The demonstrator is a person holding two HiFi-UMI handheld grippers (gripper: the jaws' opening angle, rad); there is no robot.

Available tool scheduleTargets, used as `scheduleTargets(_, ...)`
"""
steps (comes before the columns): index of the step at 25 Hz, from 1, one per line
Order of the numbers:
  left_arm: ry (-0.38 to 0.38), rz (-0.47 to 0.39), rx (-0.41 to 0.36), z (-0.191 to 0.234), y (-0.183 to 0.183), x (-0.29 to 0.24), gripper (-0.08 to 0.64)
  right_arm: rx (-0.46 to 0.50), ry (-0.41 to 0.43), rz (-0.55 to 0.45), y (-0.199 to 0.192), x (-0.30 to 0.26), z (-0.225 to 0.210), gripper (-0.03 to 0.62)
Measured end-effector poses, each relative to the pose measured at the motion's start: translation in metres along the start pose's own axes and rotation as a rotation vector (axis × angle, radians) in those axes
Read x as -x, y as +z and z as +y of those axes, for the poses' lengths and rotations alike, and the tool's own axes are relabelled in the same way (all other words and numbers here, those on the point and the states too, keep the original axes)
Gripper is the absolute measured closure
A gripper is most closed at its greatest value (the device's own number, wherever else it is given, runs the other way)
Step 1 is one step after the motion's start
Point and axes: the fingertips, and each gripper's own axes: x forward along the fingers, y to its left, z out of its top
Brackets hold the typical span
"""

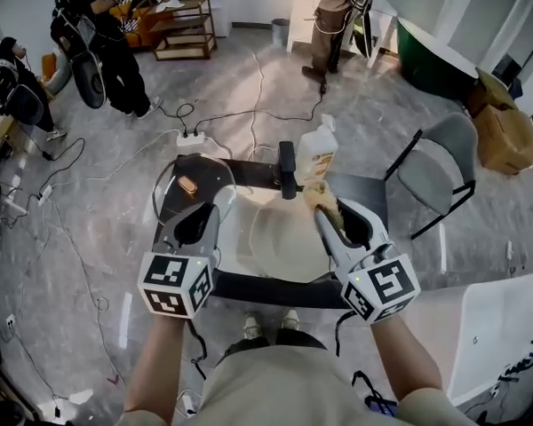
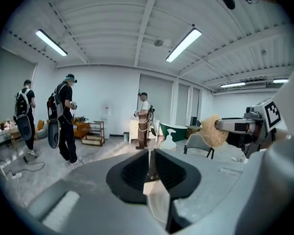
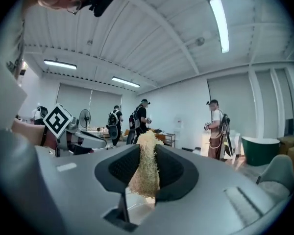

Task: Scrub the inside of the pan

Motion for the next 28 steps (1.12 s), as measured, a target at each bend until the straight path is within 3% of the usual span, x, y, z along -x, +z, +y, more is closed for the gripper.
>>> scheduleTargets(8, 0.045, -0.252, -0.300, -0.032, 0.103, 0.044, 0.529, 0.150, -0.064, -0.152, 0.085, 0.042, -0.003, 0.488)
scheduleTargets(14, 0.023, -0.371, -0.330, -0.058, 0.141, 0.076, 0.532, 0.204, -0.076, -0.219, 0.120, 0.074, 0.007, 0.488)
scheduleTargets(19, -0.001, -0.445, -0.357, -0.071, 0.149, 0.096, 0.543, 0.228, -0.077, -0.226, 0.122, 0.090, 0.021, 0.488)
scheduleTargets(23, -0.013, -0.446, -0.407, -0.082, 0.135, 0.100, 0.555, 0.195, -0.087, -0.214, 0.113, 0.103, 0.022, 0.488)
scheduleTargets(28, -0.034, -0.414, -0.351, -0.085, 0.109, 0.095, 0.558, 0.186, -0.088, -0.170, 0.095, 0.109, 0.025, 0.489)
